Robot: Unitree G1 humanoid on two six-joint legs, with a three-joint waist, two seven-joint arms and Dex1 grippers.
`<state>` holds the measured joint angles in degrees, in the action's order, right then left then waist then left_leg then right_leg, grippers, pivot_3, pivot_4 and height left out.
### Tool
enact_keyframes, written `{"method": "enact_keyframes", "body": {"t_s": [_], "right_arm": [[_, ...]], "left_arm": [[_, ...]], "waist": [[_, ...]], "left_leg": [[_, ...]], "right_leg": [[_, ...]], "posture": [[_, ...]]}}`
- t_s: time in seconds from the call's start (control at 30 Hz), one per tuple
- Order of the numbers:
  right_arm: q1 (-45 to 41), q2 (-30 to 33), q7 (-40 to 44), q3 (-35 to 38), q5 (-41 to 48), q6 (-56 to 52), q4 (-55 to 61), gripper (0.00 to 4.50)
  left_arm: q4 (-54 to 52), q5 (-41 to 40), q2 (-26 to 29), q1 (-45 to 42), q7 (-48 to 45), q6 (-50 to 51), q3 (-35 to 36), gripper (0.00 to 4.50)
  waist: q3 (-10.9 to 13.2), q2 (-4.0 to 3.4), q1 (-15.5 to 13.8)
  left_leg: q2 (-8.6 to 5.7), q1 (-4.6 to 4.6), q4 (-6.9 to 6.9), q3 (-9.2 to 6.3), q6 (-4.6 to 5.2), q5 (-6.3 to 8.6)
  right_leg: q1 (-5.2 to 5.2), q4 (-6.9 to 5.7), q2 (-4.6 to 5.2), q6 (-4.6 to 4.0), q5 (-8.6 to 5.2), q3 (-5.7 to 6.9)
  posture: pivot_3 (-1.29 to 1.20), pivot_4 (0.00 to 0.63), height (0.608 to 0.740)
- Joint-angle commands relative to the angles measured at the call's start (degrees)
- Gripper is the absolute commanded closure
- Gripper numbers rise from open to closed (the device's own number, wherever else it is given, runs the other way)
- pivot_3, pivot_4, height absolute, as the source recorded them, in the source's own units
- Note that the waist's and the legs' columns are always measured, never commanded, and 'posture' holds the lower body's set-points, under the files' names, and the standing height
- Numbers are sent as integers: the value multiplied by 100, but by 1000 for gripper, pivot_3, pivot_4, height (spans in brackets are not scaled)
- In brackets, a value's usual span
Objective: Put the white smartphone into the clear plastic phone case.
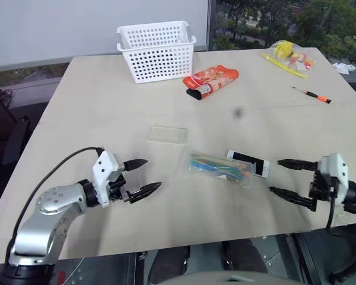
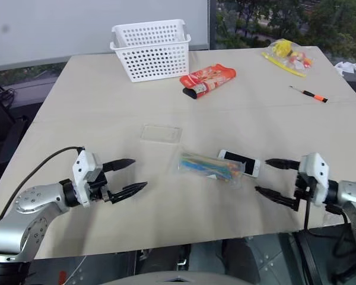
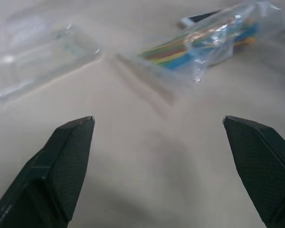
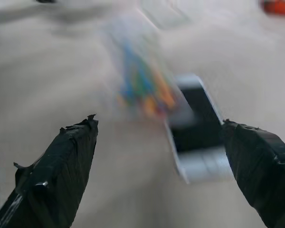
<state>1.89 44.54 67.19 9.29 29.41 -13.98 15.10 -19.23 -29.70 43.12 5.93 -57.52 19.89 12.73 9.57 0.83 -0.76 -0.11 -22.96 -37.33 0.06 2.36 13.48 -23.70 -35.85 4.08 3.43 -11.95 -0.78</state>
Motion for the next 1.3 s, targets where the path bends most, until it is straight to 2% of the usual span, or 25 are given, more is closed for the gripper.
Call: {"method": "enact_keyframes", "body": {"t_s": [0.03, 0.2, 0.3, 0.4, 0.57, 0.67, 0.77, 0.87, 1.03, 1.1, 1.17, 1.3], "right_arm": [[-370, 15, -215, -453, -138, -328, 437, 0], [-1056, -128, -757, -1280, -766, -790, 431, 0], [-1284, -161, -900, -1572, -781, -1267, 561, 0], [-1407, -126, -1010, -1715, -948, -1397, 591, 749], [-1536, 34, -1034, -1729, -1188, -1365, 556, 3272], [-1610, 24, -1051, -1608, -1117, -1402, 567, 4415], [-1909, -213, -1273, -1148, -748, -1540, 417, 4415], [-2443, -494, -1689, -504, -508, -1566, -289, 4415], [-3167, -502, -2253, 139, -775, -1064, -1794, 4415], [-3489, -180, -2751, 19, -1535, -544, -2750, 4415], [-3593, 25, -2727, -125, -1844, -247, -3186, 3879], [-3596, 89, -2911, -105, -2037, -217, -3388, 2240]], "left_arm": [[-258, -127, 95, -101, -147, -128, 60, 38], [-418, -110, 81, -112, -105, -44, 18, 38], [-420, -62, 68, -134, -40, -52, 20, 38], [-423, -48, 67, -139, -14, -52, 10, 0], [-411, -6, 51, -151, 31, -73, -32, 0], [-424, -15, 35, -171, 39, -75, -55, 0], [-471, -63, 18, -248, 82, -14, -93, 0], [-577, -116, -14, -405, 164, 70, -171, 0], [-736, -180, -89, -643, 310, 224, -276, 0], [-753, -182, -110, -676, 354, 257, -304, 0], [-740, -165, -129, -695, 400, 265, -325, 0], [-693, -139, -208, -820, 670, 405, -346, 0]], "waist": [[1, 2, -8], [7, 11, -1], [8, 11, -4], [9, 14, -5], [10, 14, -2], [10, 15, 0], [13, 17, 2], [17, 21, 10], [18, 24, -15], [19, 23, 2], [21, 20, 0], [22, 18, 36]], "left_leg": [[-1, -3, 0, 0, 0, 0], [-2, -5, 0, 0, 0, 0], [-2, -5, 1, -2, 0, 0], [-2, -8, 1, -5, 0, 0], [-3, -7, 0, -5, 0, 0], [-3, -7, 0, -5, 0, 0], [-3, -8, 0, -5, 0, 0], [-3, -7, -4, -5, 0, 0], [-11, -9, -7, -7, 1, -1], [-14, -11, -4, -8, 1, 0], [-16, -12, 2, -3, 1, 0], [-13, -12, 6, -4, 2, 0]], "right_leg": [[0, 1, -1, -16, 9, 3], [-2, 3, -1, -16, 10, 4], [-3, 3, -2, -17, 10, 5], [-3, 3, -2, -17, 10, 9], [-3, 3, -3, -16, 10, 10], [-2, 3, -5, -16, 10, 11], [-3, 3, -6, -16, 10, 10], [-2, 1, -8, -15, 11, 8], [0, 1, -6, -19, 13, 10], [-1, 2, -6, -20, 13, 10], [-4, 3, -6, -20, 13, 7], [-5, 4, -11, -20, 12, 7]], "posture": [[0, 150, 740], [0, 150, 740], [0, 150, 740], [0, 150, 740], [0, 150, 740], [0, 150, 740], [0, 150, 740], [0, 150, 740], [0, 150, 740], [0, 150, 740], [0, 150, 740], [0, 150, 740]]}}
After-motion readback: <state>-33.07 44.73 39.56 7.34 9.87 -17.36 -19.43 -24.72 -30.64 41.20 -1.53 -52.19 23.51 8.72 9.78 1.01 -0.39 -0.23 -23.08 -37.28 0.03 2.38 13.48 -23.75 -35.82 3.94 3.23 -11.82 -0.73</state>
